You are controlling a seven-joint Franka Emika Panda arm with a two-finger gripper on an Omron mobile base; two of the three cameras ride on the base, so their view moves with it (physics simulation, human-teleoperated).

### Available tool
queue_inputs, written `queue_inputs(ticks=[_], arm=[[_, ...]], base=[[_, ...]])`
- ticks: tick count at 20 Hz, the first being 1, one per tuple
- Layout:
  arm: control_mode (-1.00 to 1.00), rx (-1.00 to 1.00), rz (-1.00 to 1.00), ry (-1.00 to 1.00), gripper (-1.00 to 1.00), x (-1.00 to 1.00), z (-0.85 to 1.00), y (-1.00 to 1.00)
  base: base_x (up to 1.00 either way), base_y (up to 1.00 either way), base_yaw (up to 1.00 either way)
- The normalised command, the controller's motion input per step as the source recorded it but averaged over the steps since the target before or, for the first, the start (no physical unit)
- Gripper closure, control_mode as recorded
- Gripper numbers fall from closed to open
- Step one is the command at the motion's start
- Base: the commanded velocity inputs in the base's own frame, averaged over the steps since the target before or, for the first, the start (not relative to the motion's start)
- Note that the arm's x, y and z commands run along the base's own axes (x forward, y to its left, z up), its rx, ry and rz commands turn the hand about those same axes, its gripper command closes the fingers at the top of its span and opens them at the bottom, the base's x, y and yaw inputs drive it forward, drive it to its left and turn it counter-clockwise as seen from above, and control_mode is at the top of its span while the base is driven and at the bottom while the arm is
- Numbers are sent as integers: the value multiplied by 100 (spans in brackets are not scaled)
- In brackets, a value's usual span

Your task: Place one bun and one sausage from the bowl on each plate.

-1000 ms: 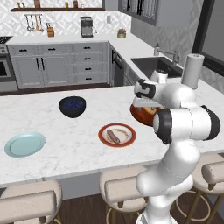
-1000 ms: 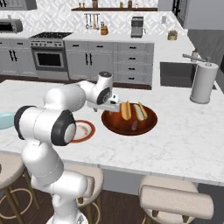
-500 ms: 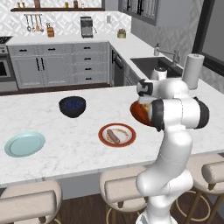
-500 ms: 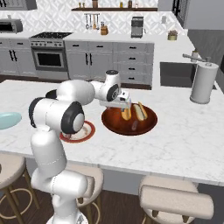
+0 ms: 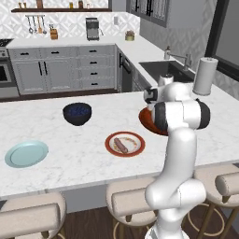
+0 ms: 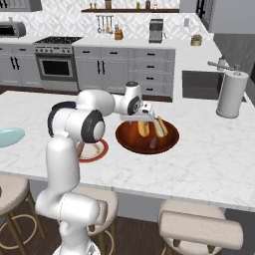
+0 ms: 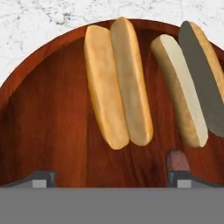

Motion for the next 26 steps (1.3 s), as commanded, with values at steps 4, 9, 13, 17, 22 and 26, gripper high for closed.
queue_inputs(ticks=[4,9,13,17,22,26], arm=[[-100,0,8,-2,-100,36,-5,-23],[-100,0,5,-7,-100,4,-26,-14],[-100,0,1,0,-100,6,-28,0],[-100,0,0,0,-100,0,-27,1],[-100,0,0,0,-100,0,-12,0],[-100,0,0,0,-100,0,-23,2]], base=[[0,0,0],[0,0,0],[0,0,0],[0,0,0],[0,0,0],[0,0,0]])
